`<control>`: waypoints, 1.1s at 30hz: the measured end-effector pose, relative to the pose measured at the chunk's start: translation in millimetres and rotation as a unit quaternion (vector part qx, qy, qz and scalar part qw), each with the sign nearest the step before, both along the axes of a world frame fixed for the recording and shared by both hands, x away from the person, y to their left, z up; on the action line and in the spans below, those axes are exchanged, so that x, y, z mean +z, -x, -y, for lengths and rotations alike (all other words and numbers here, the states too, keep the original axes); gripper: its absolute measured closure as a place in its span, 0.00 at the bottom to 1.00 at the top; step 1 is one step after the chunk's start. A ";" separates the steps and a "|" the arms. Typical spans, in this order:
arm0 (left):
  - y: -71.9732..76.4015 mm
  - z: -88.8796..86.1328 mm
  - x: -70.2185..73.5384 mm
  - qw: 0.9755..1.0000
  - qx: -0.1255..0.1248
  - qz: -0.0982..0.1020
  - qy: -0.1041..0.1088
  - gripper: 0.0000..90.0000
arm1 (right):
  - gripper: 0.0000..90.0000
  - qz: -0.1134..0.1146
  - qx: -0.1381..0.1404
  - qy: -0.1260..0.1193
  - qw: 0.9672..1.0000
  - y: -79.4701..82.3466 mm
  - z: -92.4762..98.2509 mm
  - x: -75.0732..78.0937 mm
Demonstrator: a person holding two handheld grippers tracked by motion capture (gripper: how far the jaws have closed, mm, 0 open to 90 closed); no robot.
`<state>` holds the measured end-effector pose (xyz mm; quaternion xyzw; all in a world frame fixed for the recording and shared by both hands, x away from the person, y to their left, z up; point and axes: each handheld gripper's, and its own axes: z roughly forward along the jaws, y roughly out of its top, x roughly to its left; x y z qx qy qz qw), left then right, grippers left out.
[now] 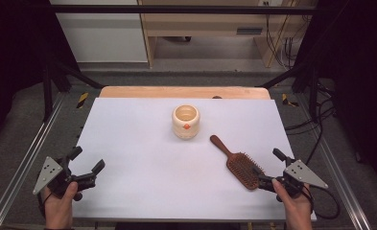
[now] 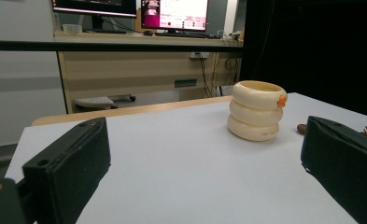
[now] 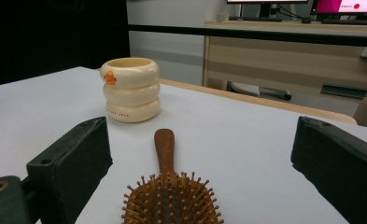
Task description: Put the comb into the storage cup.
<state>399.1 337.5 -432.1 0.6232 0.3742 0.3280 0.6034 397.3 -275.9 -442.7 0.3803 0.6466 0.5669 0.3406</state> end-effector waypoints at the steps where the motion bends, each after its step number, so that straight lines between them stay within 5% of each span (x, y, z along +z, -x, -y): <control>1: -0.7 0.7 -0.1 1.000 0.000 -0.001 -0.001 0.02 | 0.05 -0.001 -0.004 -0.004 1.000 0.6 1.0 -0.1; 23: -0.7 -1.5 -1.1 1.000 0.010 -0.006 0.004 0.02 | 0.05 -0.024 -0.029 0.000 0.999 2.9 -6.5 1.7; 33: -1.2 -1.2 -1.3 1.000 0.011 -0.008 0.003 0.02 | 0.33 -0.047 -0.036 0.011 0.998 10.9 -5.0 1.9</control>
